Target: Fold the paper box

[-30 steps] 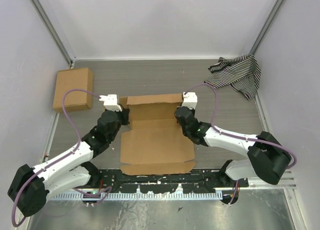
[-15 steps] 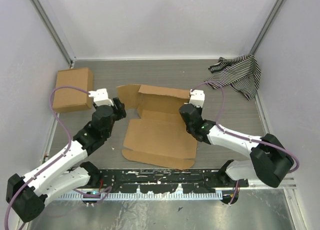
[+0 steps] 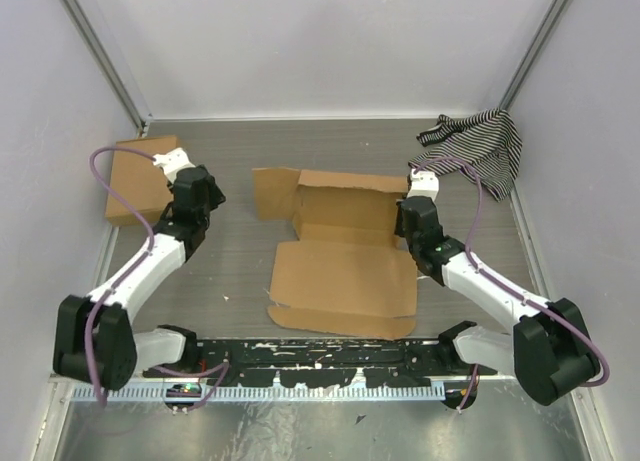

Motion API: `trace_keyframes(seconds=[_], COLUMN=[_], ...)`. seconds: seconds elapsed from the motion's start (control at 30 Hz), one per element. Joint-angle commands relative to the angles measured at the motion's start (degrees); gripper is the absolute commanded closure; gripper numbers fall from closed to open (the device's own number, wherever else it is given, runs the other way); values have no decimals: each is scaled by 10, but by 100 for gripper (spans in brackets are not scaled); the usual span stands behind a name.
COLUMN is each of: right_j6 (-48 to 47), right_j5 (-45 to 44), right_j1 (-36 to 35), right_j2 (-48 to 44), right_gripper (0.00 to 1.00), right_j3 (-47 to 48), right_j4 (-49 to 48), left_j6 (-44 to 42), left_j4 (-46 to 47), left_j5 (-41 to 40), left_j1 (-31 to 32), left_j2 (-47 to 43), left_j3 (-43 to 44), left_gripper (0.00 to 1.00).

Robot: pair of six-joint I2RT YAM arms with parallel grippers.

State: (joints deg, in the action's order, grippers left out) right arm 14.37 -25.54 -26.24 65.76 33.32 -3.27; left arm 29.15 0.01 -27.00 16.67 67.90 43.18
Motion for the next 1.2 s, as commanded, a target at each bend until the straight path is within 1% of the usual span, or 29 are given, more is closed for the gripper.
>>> trace_keyframes(seconds=[0.0, 0.1, 0.2, 0.33, 0.43, 0.6, 0.7, 0.83, 0.97, 1.17], right_j6=[-19, -20, -19, -17, -13, -11, -10, -9, -5, -2], right_j5=[86, 113, 119, 124, 125, 124, 148, 152, 155, 158], right_j1=[12, 14, 14, 17, 17, 17, 17, 17, 17, 17], right_j2=[-28, -29, -30, -24, -16, -6, -6, -6, -6, -9], right_gripper=[99, 99, 99, 99, 99, 99, 98, 98, 98, 98], right_j3=[0, 3, 5, 8, 16, 28, 33, 39, 41, 44], right_j4=[-34, -33, -29, -25, -21, -18, -17, -13, -10, -5], left_j6=[11, -1, -6, -9, -1, 17, 22, 22, 26, 35], left_j4=[93, 103, 119, 137, 163, 210, 226, 229, 229, 217], left_j5=[85, 113, 126, 149, 196, 262, 292, 301, 312, 308], left_j1=[-32, -33, -33, -34, -33, -29, -12, 28, 72, 110], left_j2=[75, 132, 170, 186, 158, 67, 21, -16, -27, -53], left_j3=[-5, 21, 37, 26, -15, -107, -141, -161, -163, -179], left_gripper=[49, 51, 52, 55, 58, 59, 59, 59, 59, 60])
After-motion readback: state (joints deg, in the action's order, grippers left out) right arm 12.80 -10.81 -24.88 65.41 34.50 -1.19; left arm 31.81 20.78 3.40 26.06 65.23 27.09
